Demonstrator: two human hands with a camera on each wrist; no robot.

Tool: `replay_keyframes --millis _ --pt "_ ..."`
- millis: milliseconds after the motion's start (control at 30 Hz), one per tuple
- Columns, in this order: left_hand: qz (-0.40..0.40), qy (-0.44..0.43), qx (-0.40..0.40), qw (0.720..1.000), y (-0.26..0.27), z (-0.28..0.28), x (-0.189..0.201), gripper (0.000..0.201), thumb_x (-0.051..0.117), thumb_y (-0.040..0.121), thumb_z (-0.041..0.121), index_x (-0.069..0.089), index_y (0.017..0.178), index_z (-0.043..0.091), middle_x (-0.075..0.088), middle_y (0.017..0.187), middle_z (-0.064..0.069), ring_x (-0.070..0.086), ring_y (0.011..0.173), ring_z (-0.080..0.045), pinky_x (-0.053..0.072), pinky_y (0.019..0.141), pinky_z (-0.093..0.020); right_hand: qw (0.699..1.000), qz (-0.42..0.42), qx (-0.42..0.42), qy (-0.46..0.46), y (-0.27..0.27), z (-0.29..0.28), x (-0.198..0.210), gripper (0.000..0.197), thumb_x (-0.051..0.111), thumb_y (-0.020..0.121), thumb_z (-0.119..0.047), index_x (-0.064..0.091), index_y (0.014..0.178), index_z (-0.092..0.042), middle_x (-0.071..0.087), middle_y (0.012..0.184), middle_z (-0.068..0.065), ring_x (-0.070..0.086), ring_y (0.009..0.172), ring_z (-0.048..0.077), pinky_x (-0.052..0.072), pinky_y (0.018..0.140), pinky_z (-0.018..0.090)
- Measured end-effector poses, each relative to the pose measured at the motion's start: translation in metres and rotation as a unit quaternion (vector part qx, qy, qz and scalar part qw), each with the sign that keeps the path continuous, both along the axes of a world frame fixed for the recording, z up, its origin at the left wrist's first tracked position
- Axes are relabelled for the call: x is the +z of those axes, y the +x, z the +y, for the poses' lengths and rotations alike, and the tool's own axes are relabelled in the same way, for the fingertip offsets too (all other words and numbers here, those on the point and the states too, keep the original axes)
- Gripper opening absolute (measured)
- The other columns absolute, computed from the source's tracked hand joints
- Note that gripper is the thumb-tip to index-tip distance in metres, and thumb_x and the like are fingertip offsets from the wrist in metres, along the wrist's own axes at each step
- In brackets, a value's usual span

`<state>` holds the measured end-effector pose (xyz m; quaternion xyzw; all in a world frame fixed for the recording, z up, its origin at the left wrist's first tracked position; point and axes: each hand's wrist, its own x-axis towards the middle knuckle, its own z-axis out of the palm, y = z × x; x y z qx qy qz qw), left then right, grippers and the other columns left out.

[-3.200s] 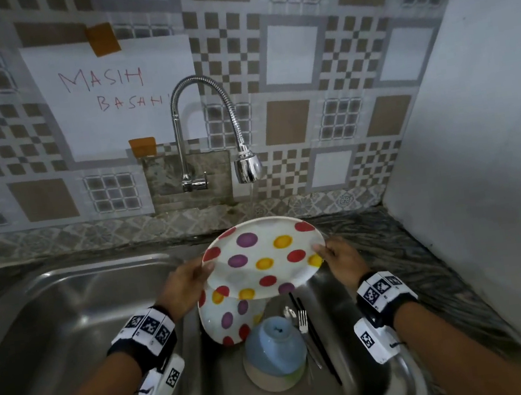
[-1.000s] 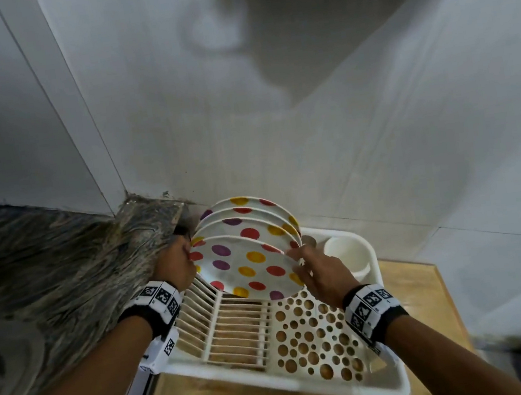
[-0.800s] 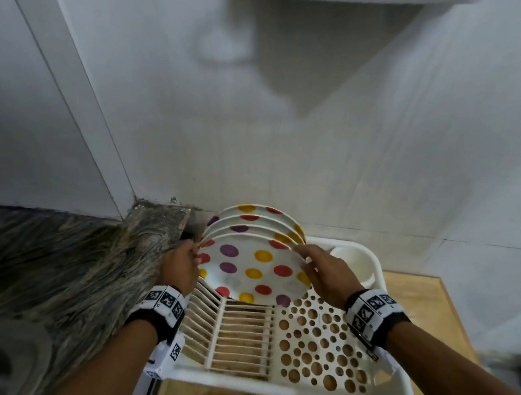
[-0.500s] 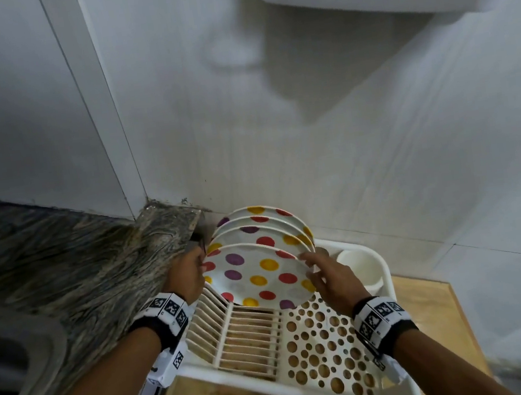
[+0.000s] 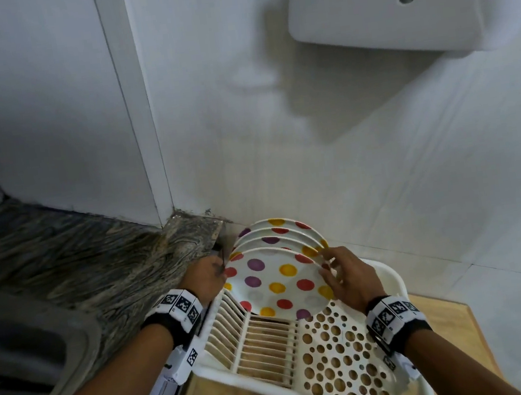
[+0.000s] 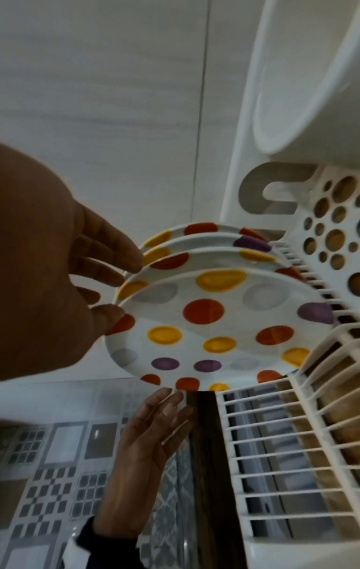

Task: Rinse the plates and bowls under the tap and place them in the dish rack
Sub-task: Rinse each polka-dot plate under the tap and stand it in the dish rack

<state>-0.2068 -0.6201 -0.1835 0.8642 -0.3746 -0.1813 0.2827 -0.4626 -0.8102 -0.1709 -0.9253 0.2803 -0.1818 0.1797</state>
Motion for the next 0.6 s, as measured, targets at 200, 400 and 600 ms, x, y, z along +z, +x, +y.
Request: replay_keyframes --millis 200,400,600 --pt "-0.032 -0.045 0.068 0.996 0.020 0.064 0.030 0.026 0.061 0.084 0.015 0.067 0.109 0.013 0.070 0.107 -0.006 0.063 0.103 -0.024 0.046 0.087 -0.027 0.994 -0.075 0.060 -0.044 0.054 0.033 0.040 0.033 0.066 0.085 -0.031 0.054 0.115 -0.026 0.063 0.106 -0.006 0.060 0.089 0.012 0.047 0.074 0.026" --pt "-0.015 -0.098 0.202 0.974 0.062 0.202 0.051 0.015 0.063 0.083 0.011 0.067 0.096 0.018 0.071 0.095 -0.003 0.065 0.093 -0.020 0.049 0.086 -0.026 0.968 -0.094 0.224 0.058 0.168 0.133 0.058 0.035 0.069 0.084 -0.022 0.057 0.117 -0.020 0.065 0.105 -0.001 0.064 0.095 0.014 0.054 0.084 0.036" --pt "-0.093 -0.097 0.421 0.897 0.086 0.374 0.058 0.024 0.056 0.084 0.029 0.072 0.098 0.018 0.071 0.098 -0.001 0.065 0.092 -0.021 0.047 0.081 -0.029 0.903 0.004 0.384 0.194 0.267 0.261 0.054 0.034 0.069 0.084 -0.029 0.055 0.114 -0.039 0.064 0.112 -0.009 0.060 0.107 0.005 0.051 0.094 0.035"
